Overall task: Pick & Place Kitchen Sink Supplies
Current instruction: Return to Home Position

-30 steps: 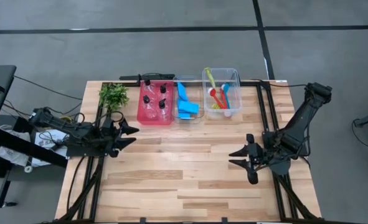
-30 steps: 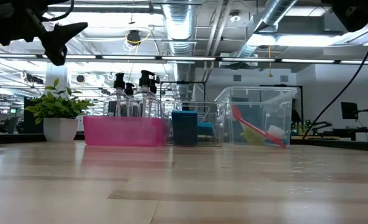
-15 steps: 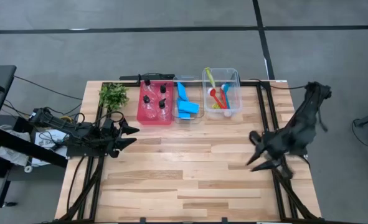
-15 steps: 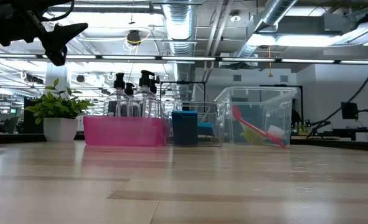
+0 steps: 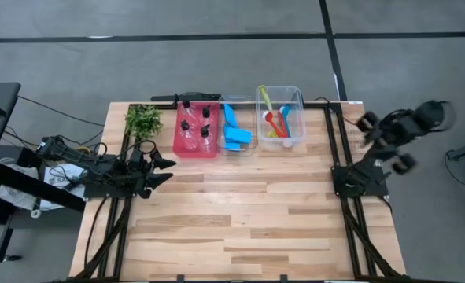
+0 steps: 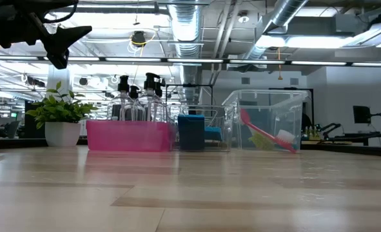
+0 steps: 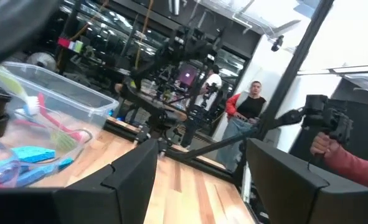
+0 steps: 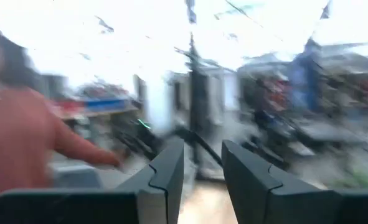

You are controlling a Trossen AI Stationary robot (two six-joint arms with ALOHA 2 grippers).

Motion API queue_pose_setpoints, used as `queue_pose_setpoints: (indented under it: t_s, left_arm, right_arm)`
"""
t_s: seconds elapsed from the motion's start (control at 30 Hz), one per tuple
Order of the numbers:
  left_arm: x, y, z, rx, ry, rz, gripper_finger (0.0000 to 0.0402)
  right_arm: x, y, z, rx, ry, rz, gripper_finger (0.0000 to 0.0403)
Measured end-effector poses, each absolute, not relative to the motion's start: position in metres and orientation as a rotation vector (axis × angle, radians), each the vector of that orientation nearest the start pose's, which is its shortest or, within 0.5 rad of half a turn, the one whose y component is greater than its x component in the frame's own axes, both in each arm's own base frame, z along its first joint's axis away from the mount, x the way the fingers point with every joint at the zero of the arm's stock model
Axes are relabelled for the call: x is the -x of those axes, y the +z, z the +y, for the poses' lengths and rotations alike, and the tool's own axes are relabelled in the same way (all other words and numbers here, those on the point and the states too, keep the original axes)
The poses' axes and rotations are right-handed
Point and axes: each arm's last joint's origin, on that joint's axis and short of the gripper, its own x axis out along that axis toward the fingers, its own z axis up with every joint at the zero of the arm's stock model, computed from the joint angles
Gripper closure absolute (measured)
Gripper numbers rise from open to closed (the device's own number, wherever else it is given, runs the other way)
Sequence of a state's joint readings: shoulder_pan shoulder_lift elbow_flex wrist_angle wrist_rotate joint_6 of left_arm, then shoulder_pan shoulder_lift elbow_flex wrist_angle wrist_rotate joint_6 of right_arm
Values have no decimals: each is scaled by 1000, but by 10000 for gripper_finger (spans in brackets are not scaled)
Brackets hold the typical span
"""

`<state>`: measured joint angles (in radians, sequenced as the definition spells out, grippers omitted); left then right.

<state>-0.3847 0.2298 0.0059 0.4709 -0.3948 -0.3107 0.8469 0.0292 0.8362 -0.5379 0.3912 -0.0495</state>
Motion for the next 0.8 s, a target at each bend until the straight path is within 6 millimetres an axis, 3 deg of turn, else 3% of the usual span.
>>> queue_pose_setpoints:
  t_s: [0.13,0.47,0.8]
  left_arm:
    - [-103,191,-29,388,11,-237,153]
    - [-103,191,-26,366,95,-243,153]
    - [-107,187,-28,354,99,-197,153]
  right_arm:
    - [6,344,-28,-35,296,-188,301]
    - [-18,309,-3,-62,300,-89,301]
    - [-53,244,37,-59,278,-56,301]
